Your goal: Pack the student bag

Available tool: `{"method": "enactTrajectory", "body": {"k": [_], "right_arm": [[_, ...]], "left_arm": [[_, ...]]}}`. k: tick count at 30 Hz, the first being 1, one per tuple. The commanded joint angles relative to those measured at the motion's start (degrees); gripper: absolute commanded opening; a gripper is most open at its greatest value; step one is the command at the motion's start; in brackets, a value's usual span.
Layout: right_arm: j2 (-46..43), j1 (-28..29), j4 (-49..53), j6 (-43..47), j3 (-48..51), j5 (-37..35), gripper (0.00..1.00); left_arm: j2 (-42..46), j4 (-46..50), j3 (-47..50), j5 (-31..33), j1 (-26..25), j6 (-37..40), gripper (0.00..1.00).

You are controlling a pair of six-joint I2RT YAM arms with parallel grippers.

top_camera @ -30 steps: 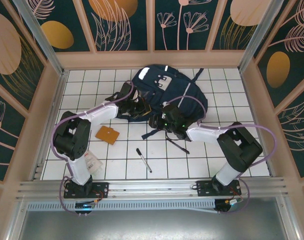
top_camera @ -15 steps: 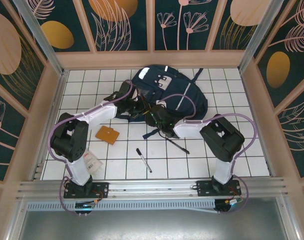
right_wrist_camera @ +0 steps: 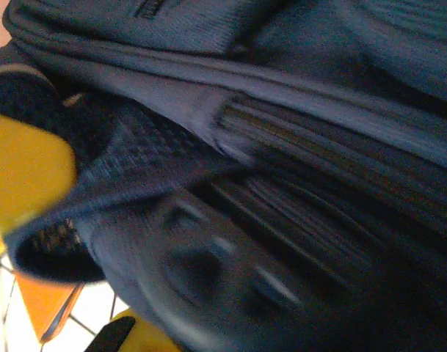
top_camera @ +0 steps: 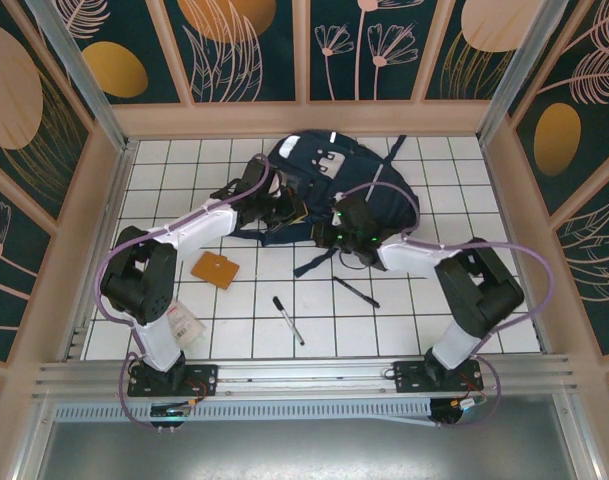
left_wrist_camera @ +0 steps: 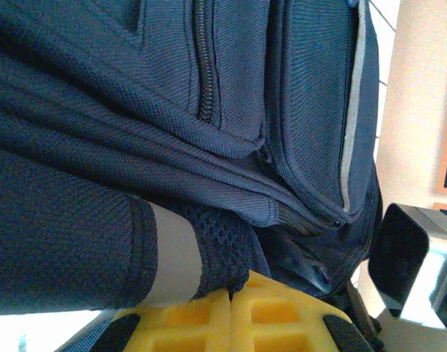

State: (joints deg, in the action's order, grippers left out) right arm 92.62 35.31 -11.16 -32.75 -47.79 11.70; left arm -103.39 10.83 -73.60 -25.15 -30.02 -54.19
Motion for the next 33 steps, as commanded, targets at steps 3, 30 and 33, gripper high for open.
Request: {"method": "enactTrajectory", "body": {"k": [3, 30, 33], "right_arm": [[-6.8, -6.0, 4.5, 1.9, 4.4, 12.0, 0.00], [-12.8, -20.9, 21.7, 10.6, 8.6, 29.3, 0.00], [-11.5, -17.3, 18.0, 8.2, 7.8, 29.1, 0.00]], "left_arm": [[-1.8, 2.7, -2.3, 6.4, 2.2, 3.3, 0.00], [-12.8, 13.1, -14.5, 16.1, 14.6, 22.1, 0.00], [-14.7, 12.6, -18.1, 13.3, 15.7, 24.3, 0.02]]}}
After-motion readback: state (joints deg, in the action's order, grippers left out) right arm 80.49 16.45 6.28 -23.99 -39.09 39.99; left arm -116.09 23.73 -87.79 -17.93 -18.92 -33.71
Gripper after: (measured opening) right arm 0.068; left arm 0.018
